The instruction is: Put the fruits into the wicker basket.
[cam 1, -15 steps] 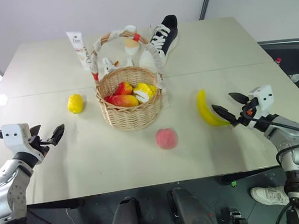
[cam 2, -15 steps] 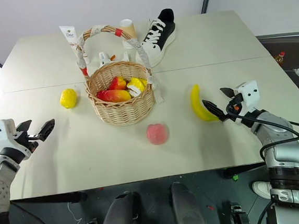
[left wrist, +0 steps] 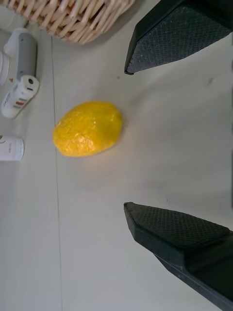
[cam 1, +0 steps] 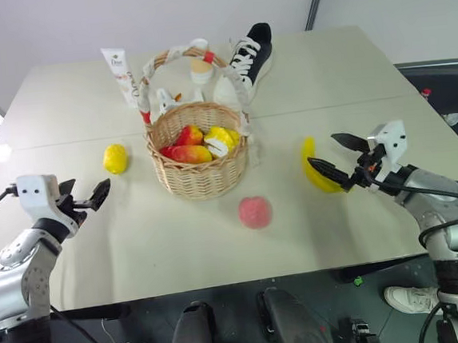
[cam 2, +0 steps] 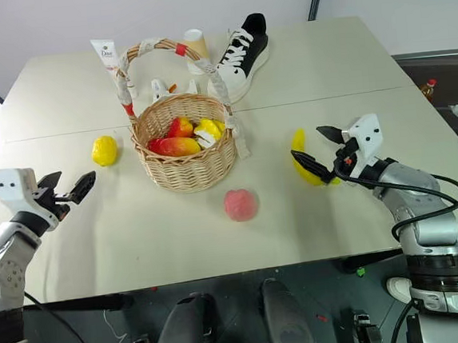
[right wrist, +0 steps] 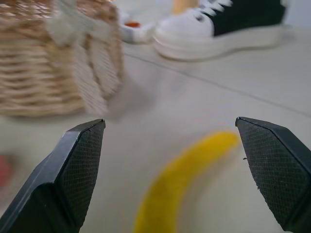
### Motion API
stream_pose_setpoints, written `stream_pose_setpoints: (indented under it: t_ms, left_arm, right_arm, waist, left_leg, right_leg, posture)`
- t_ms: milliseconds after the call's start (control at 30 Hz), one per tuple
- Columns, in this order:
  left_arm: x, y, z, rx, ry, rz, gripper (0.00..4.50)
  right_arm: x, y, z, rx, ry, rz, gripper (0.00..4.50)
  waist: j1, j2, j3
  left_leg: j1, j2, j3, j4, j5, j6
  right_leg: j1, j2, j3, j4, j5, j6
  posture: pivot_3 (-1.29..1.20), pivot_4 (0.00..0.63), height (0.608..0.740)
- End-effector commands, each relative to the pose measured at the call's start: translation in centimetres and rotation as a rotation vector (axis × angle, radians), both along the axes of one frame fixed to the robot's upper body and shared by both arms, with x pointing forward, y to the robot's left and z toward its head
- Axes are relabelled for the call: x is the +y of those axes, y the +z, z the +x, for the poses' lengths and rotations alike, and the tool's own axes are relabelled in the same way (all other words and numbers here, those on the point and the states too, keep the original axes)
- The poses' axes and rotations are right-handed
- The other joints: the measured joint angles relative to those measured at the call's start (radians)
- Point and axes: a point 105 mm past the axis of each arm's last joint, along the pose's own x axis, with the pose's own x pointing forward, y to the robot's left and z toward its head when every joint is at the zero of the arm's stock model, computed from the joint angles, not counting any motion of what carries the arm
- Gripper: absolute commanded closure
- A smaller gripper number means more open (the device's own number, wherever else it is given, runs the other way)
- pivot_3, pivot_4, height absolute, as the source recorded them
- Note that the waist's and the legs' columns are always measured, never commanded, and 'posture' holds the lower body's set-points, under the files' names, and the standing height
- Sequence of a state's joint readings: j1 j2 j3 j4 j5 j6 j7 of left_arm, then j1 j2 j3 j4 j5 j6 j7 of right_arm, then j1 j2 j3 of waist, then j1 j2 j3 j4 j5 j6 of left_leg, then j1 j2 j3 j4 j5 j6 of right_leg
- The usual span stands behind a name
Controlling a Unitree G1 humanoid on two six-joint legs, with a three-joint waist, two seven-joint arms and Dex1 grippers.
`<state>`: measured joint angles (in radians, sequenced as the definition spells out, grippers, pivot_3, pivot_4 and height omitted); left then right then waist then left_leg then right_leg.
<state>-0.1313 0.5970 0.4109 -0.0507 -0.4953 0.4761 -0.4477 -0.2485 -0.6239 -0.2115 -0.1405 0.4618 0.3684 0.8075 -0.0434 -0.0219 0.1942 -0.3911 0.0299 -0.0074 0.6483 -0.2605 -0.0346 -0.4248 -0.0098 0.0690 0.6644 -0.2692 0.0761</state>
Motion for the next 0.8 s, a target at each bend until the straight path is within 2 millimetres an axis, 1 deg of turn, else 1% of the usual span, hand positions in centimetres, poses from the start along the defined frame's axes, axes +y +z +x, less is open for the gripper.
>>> stream_pose_setpoints:
  t_ms: [33, 100, 167, 233, 333, 500, 667, 800]
  left_arm:
    - [-1.1, 2.2, 0.7, -0.035, -0.042, 0.063, 0.00]
    - [-1.9, 2.7, 1.8, 0.002, -0.049, 0.106, 0.00]
    - [-2.3, 3.1, 2.9, 0.030, -0.034, 0.127, 0.00]
    - [-2.4, 3.2, 4.2, 0.062, 0.012, 0.136, 0.00]
    - [-2.5, 3.2, 5.8, 0.119, 0.084, 0.138, 0.00]
    - [-2.3, 2.5, 7.9, 0.217, 0.151, 0.121, 0.00]
    - [-2.4, 1.7, 9.3, 0.278, 0.170, 0.131, 0.00]
    - [-2.8, 0.9, 10.1, 0.322, 0.164, 0.107, 0.00]
  right_arm:
    - [2.6, 2.6, -1.7, -0.047, 0.154, -0.027, 0.02]
    - [5.4, 3.6, -3.2, -0.054, 0.285, -0.043, 0.02]
    - [7.3, 4.4, -4.1, -0.070, 0.367, -0.054, 0.02]
    - [9.0, 5.1, -4.7, -0.089, 0.426, -0.051, 0.02]
    - [10.6, 5.6, -5.1, -0.105, 0.479, -0.058, 0.02]
    - [11.9, 5.4, -5.6, -0.106, 0.536, -0.066, 0.02]
    - [12.6, 5.0, -6.0, -0.109, 0.563, -0.067, 0.02]
    - [12.9, 4.8, -6.2, -0.114, 0.569, -0.055, 0.02]
  waist:
    - [0.000, 0.000, 0.000]
    - [0.001, 0.000, 0.000]
    - [0.001, 0.000, 0.000]
    - [-0.001, -0.001, 0.000]
    - [-0.001, -0.001, 0.000]
    - [0.001, -0.001, 0.000]
    - [0.001, -0.002, 0.000]
    - [0.001, -0.002, 0.000]
  left_leg:
    - [0.000, 0.000, 0.000, 0.000, 0.000, 0.000]
    - [0.000, 0.000, 0.000, 0.000, 0.000, 0.000]
    - [0.000, 0.000, -0.001, 0.000, 0.000, 0.000]
    - [0.000, -0.001, -0.001, 0.000, 0.000, 0.000]
    - [0.000, -0.001, -0.001, 0.000, 0.000, 0.000]
    - [-0.001, -0.001, -0.001, 0.000, 0.000, 0.000]
    - [-0.001, -0.002, -0.002, 0.000, 0.000, 0.000]
    - [-0.001, -0.002, -0.002, 0.000, 0.000, 0.000]
  right_leg:
    - [0.000, 0.000, 0.000, 0.000, 0.000, 0.000]
    - [0.000, 0.000, 0.000, 0.000, 0.000, 0.000]
    - [0.000, 0.000, 0.000, 0.000, 0.000, 0.000]
    - [0.000, 0.000, -0.001, 0.000, 0.000, 0.000]
    - [0.000, 0.001, -0.001, 0.000, 0.000, 0.000]
    - [0.000, 0.000, -0.001, 0.000, 0.000, 0.000]
    - [0.000, 0.000, -0.002, 0.000, 0.000, 0.000]
    - [0.000, 0.000, -0.002, 0.000, 0.000, 0.000]
  posture:
    - [0.00, 0.150, 0.740]
    - [0.00, 0.150, 0.740]
    - [0.00, 0.150, 0.740]
    - [0.00, 0.150, 0.740]
    - [0.00, 0.150, 0.740]
    - [0.00, 0.150, 0.740]
    - [0.00, 0.150, 0.740]
    - [0.00, 0.150, 0.740]
